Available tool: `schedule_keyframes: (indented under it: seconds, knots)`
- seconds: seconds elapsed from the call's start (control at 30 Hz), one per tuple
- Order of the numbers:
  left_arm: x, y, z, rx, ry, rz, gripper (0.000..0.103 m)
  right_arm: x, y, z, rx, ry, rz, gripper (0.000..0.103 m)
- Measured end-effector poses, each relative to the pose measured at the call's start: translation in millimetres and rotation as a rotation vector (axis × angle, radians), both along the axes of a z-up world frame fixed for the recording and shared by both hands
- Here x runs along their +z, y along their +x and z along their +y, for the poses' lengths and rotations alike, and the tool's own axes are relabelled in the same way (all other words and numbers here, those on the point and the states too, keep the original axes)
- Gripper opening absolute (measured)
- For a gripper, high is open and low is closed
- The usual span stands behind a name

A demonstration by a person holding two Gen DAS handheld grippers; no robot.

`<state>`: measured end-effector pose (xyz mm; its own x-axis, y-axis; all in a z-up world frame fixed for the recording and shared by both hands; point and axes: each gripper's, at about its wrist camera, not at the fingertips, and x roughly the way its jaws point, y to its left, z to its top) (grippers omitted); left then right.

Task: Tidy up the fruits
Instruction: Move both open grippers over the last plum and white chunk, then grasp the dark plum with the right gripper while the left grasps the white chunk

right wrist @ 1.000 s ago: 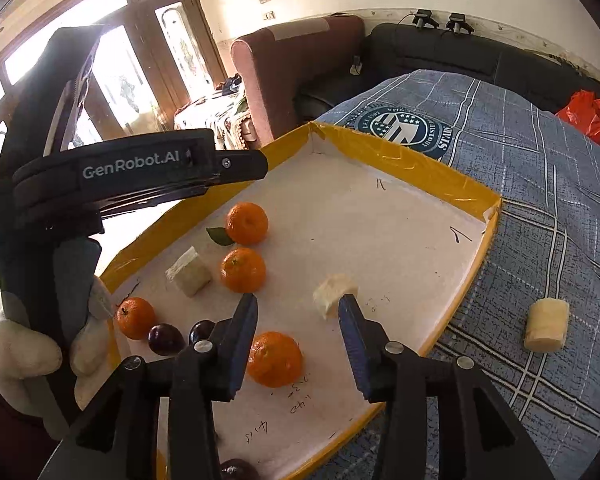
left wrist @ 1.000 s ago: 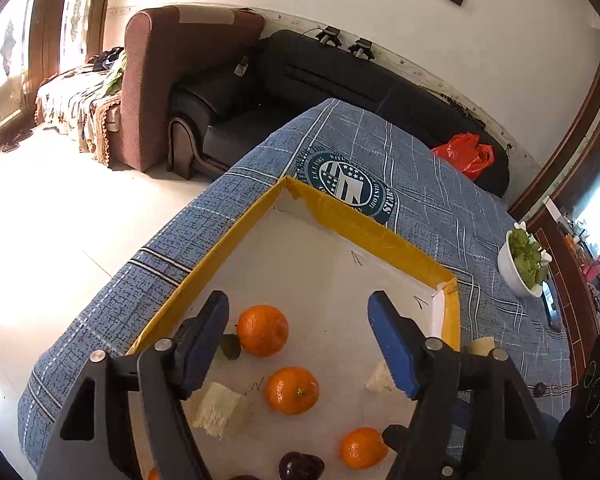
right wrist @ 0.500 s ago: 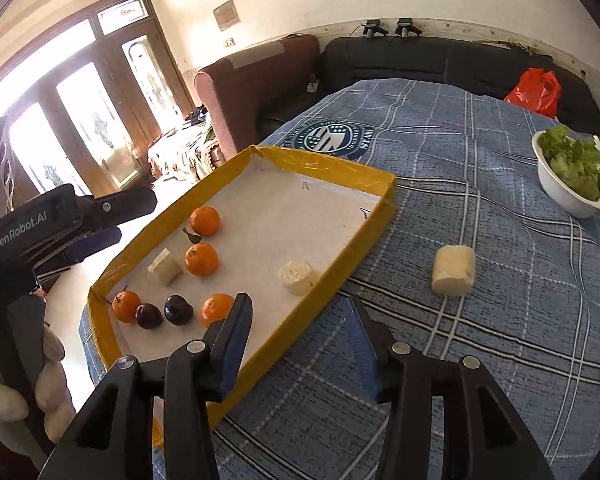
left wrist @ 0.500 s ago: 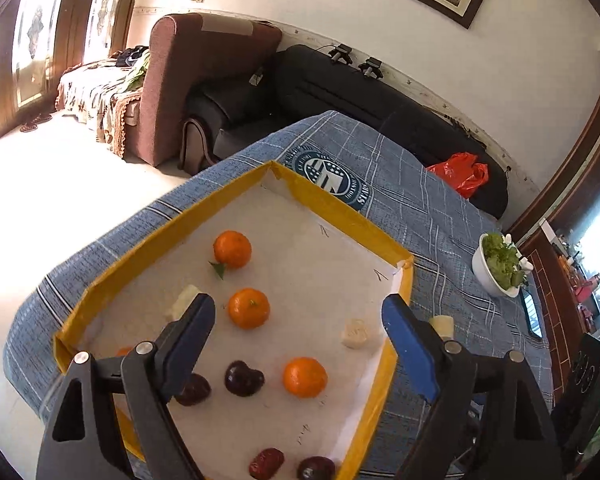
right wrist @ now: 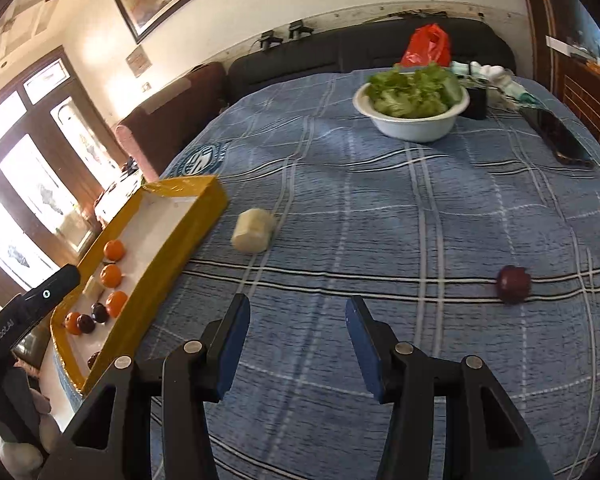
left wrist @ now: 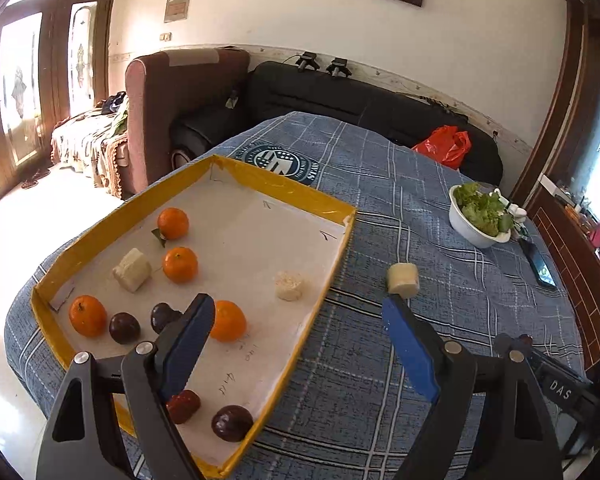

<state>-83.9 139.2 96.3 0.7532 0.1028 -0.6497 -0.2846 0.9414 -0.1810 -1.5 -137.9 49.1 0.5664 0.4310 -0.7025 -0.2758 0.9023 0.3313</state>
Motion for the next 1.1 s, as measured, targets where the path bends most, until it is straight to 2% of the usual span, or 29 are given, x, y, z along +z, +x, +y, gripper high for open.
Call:
schedule_keyframes:
  seconds: [0.2,0.4,0.53,0.83,0.87,0.93,0.97,1.1]
  knots:
    - [-11,2,-18,-0.067,-0.041,0.028,0.085,1,4,-77,-0.156,0.006,-0.006,0.055]
    - [-22,10,-36,-0.126,-0.047,0.065,0.085,-6,17,-134,-0.288,0.084,0.035,0.055]
    - [-26,15,-45,-0.156,-0.037,0.073,0.085,-17,29,-137,-0.292,0.065,0.062,0.055]
    - [-39,28,-54,-0.201,-0.038,0.120,0.085,-39,48,-114,-0.238,-0.029,0.072,0.055]
    - [-40,30,-55,-0.205,-0.039,0.127,0.085,-41,48,-112,-0.236,-0.039,0.072,0.053]
    - [-43,33,-56,-0.211,-0.040,0.137,0.085,-43,49,-109,-0.241,-0.065,0.059,0.043]
    - [-44,34,-56,-0.213,-0.042,0.140,0.085,-43,49,-108,-0.240,-0.082,0.055,0.033]
    - [-52,42,-57,-0.225,-0.065,0.163,0.085,-43,48,-105,-0.226,-0.113,0.041,0.031]
